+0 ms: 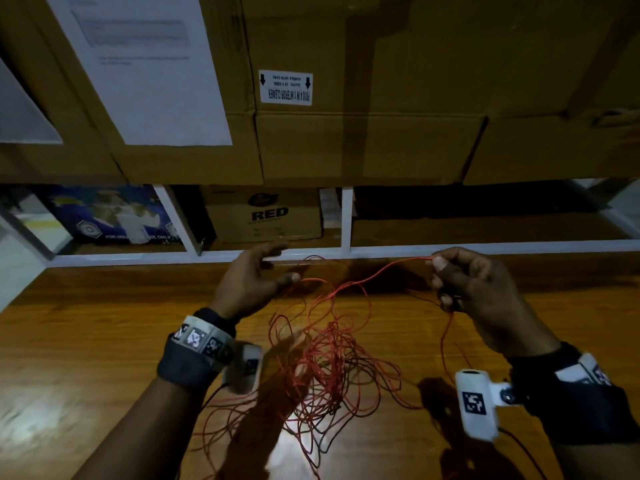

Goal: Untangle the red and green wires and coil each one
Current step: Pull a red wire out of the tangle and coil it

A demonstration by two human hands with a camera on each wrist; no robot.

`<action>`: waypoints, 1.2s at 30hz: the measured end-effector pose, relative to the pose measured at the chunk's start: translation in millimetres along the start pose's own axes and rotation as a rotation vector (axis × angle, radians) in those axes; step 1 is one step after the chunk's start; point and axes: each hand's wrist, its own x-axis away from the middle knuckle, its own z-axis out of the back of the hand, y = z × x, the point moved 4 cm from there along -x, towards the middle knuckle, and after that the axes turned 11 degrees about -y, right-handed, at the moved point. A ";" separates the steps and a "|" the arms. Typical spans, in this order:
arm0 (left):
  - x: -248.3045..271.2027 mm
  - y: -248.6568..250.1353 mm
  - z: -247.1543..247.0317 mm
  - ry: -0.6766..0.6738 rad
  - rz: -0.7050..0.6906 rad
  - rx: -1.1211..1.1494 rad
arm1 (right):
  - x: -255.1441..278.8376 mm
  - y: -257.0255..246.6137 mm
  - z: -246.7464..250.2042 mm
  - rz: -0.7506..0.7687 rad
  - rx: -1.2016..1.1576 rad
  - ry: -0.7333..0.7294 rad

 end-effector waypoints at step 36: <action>2.1 -28.6 -13.7 0.084 0.185 0.283 | 38.0 20.6 13.6 -0.023 0.323 0.081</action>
